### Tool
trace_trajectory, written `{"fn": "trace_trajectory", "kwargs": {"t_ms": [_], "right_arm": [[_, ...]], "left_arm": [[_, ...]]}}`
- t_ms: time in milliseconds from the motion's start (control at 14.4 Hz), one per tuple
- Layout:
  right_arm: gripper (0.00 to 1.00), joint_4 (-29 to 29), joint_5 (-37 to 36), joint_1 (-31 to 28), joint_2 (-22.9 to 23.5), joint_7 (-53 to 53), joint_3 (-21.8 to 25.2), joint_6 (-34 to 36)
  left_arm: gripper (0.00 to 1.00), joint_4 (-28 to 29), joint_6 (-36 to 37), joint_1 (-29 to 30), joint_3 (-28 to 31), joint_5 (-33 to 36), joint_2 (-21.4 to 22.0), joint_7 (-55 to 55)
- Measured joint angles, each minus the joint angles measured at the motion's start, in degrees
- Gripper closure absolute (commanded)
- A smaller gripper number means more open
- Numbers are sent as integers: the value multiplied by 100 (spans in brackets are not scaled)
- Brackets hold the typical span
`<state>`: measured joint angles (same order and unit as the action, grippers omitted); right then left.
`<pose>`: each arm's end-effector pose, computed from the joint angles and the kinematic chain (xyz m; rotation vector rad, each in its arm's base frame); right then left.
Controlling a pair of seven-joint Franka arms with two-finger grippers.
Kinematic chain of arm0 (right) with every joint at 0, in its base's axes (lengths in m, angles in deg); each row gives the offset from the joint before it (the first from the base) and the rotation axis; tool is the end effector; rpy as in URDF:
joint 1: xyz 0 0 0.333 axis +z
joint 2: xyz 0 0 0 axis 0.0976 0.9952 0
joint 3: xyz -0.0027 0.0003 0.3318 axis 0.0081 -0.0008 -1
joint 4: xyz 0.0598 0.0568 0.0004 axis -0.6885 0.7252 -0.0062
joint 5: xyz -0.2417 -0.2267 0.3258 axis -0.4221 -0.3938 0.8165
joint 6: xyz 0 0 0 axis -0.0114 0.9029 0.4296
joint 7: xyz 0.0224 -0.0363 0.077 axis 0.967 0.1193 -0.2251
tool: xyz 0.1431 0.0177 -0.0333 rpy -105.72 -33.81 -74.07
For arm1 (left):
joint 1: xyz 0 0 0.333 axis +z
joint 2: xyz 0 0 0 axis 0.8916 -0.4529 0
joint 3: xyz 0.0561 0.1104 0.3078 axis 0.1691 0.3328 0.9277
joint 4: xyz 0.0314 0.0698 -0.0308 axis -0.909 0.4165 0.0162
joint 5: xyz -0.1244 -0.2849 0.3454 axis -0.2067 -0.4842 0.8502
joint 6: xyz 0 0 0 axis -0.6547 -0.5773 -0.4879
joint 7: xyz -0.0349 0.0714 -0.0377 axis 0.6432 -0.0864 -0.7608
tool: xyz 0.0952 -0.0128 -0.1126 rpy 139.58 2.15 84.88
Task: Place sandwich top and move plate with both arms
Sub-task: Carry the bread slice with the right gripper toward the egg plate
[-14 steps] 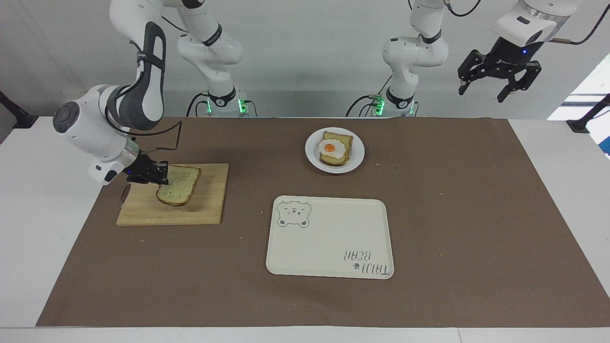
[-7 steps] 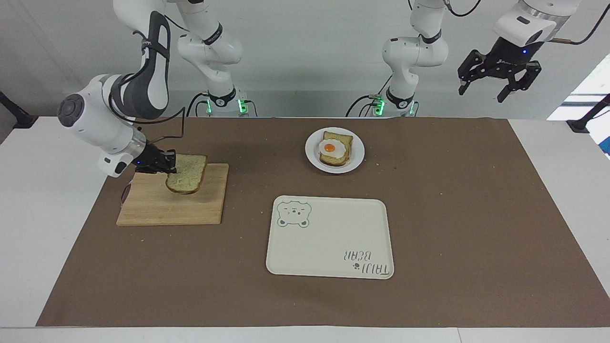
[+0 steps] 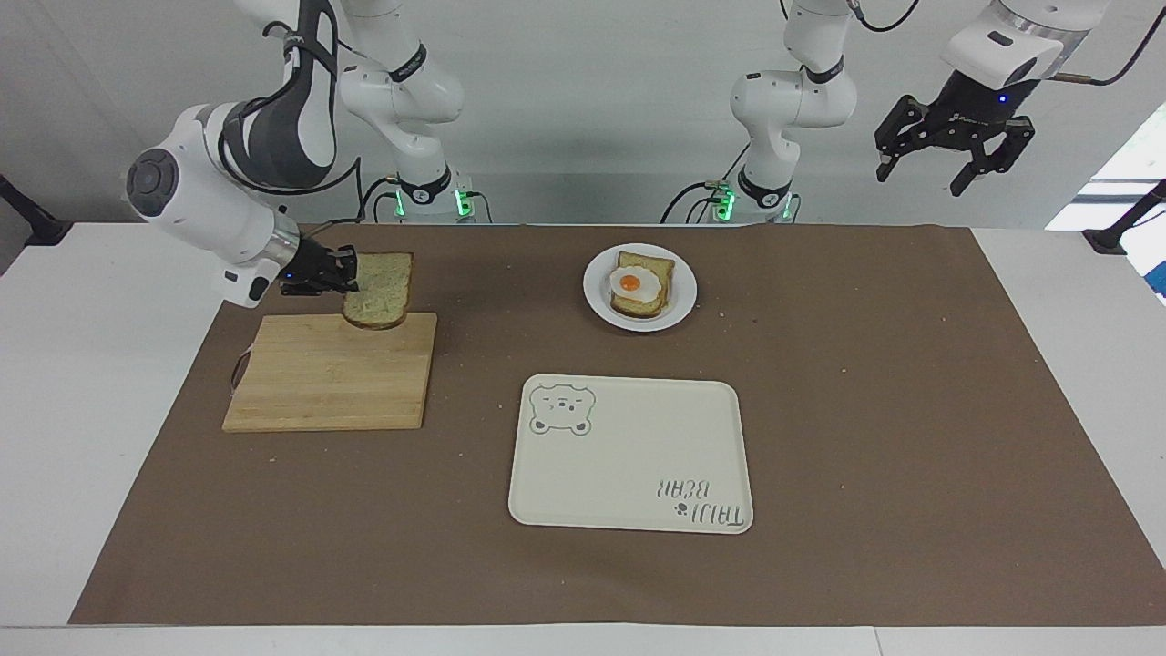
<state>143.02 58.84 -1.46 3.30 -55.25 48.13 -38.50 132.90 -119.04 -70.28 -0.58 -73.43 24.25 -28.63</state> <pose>0.5816 -0.0354 0.4062 -2.7928 -0.4523 0.4605 0.5793 -0.0639 0.7035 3.0488 -0.4137 -0.0049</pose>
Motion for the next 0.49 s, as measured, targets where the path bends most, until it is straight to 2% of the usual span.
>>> {"fn": "trace_trajectory", "kwargs": {"t_ms": [277, 485], "right_arm": [[100, 60, 0, 68, -156, 399, -352, 365], [100, 120, 0, 574, -246, 1078, -391, 424]], "left_arm": [[0, 0, 0, 0, 0, 0, 0, 0], [0, 0, 0, 0, 0, 0, 0, 0]]}}
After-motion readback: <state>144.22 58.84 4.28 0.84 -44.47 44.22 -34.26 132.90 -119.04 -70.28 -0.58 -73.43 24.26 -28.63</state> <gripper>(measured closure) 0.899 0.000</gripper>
